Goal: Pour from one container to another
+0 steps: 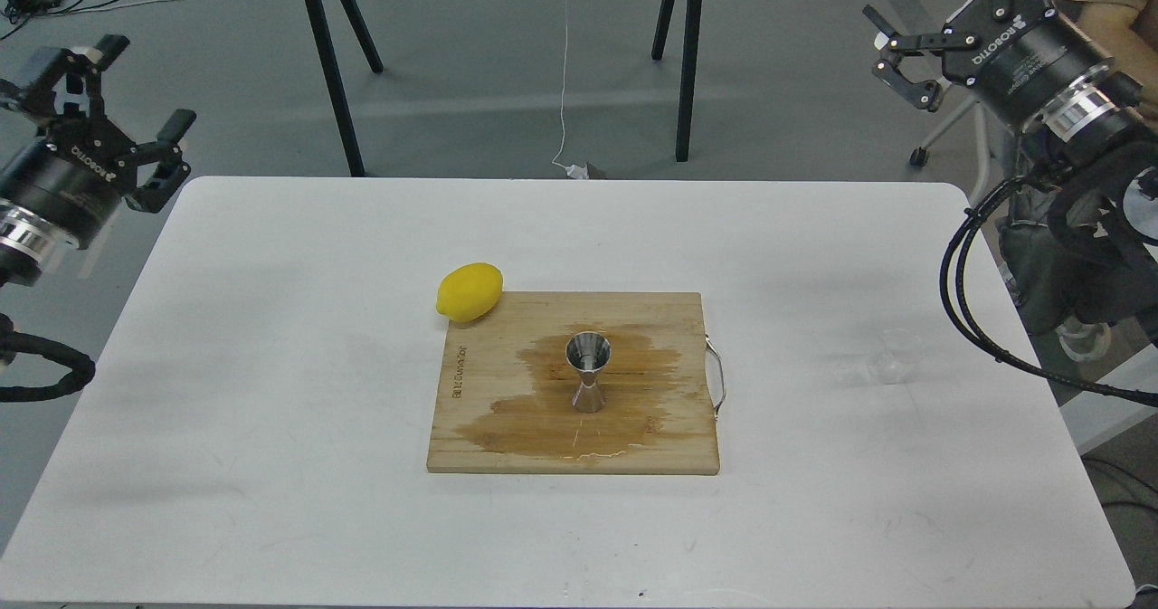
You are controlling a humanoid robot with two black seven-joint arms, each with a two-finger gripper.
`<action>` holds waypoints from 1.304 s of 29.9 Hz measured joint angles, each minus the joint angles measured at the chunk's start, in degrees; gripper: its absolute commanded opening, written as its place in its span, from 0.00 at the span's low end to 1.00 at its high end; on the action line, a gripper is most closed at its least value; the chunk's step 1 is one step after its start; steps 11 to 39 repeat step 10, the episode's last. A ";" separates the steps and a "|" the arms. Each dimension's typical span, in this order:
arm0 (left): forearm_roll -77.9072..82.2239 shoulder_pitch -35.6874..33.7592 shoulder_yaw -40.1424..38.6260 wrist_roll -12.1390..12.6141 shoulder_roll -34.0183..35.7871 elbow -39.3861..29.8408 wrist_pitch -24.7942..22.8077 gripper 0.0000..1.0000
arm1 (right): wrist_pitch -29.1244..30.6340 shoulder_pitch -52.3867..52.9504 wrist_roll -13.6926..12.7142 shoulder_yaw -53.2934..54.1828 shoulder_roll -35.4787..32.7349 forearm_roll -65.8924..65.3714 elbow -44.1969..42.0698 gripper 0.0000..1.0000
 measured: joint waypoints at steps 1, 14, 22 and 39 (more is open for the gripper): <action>-0.04 -0.41 -0.16 0.00 0.78 -0.23 0.00 0.92 | 0.68 -0.17 0.03 -0.09 -0.17 -0.01 -0.59 1.00; -0.12 -2.01 -0.03 -0.01 2.83 -1.10 0.00 0.92 | 1.53 -0.96 0.55 0.72 1.27 0.00 -4.00 1.00; -0.12 -2.01 -0.03 -0.01 2.83 -1.10 0.00 0.92 | 1.53 -0.96 0.55 0.72 1.27 0.00 -4.00 1.00; -0.12 -2.01 -0.03 -0.01 2.83 -1.10 0.00 0.92 | 1.53 -0.96 0.55 0.72 1.27 0.00 -4.00 1.00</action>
